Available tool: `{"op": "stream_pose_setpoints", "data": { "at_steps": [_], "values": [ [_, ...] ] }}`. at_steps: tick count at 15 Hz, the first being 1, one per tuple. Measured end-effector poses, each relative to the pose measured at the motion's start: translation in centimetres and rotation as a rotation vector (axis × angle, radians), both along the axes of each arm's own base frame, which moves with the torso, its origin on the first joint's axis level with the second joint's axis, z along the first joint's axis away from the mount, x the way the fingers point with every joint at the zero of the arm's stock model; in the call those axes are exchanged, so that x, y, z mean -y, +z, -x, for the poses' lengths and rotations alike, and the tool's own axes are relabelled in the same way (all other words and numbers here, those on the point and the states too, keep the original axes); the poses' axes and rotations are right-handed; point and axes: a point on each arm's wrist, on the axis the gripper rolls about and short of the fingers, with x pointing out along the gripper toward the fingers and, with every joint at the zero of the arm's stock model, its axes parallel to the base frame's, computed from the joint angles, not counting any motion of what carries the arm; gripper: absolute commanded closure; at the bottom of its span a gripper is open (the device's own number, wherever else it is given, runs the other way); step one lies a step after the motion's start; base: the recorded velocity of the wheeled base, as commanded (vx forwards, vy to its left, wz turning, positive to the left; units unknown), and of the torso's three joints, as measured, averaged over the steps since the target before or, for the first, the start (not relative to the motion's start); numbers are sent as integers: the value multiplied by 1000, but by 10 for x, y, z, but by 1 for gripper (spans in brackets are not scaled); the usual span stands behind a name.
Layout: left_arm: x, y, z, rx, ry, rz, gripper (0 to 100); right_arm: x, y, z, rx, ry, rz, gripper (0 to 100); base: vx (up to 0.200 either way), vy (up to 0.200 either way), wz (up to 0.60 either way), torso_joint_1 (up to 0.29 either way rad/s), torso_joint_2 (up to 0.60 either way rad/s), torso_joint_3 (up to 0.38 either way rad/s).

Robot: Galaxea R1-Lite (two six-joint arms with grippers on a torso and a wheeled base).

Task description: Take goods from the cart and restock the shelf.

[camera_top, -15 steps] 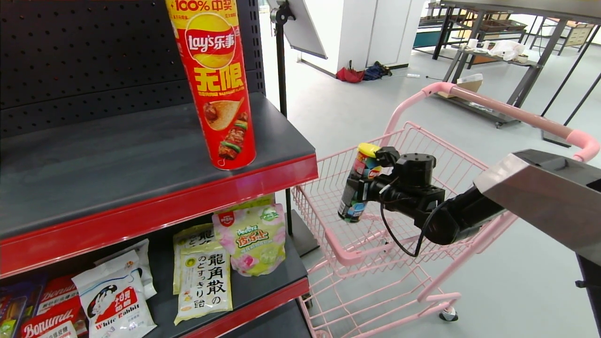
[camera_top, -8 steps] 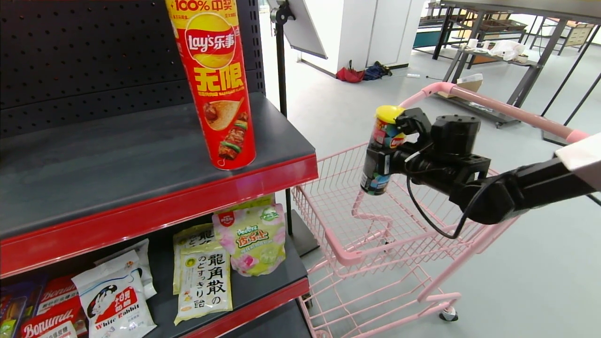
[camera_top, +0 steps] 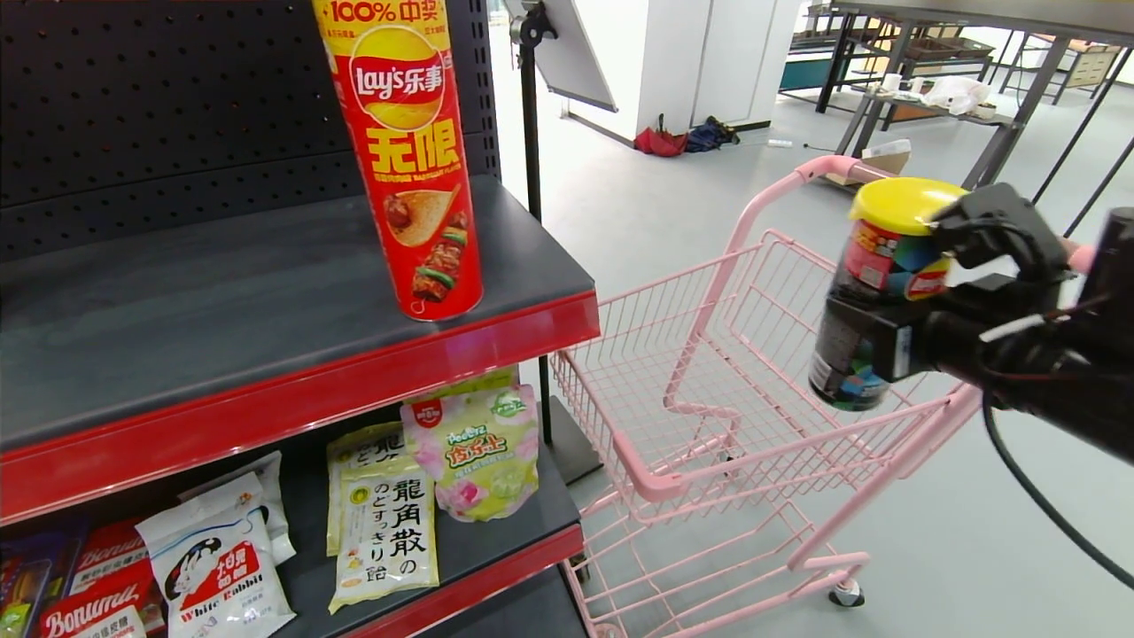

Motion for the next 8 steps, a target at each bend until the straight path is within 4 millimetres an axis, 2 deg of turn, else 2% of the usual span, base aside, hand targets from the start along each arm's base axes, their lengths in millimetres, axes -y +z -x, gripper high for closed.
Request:
{"op": "stream_pose_setpoints", "data": {
  "at_steps": [3, 5, 8],
  "values": [
    [0, 0, 0, 0, 0, 0, 0, 26, -2, 53, -15, -88, 12, 100, 0, 0, 0, 0, 0, 0],
    [0, 0, 0, 0, 0, 0, 0, 48, -6, 91, -146, -178, 28, 100, 0, 0, 0, 0, 0, 0],
    [0, 0, 0, 0, -1, 0, 0, 68, -2, 139, -181, -312, -93, 100, 0, 0, 0, 0, 0, 0]
  ]
}}
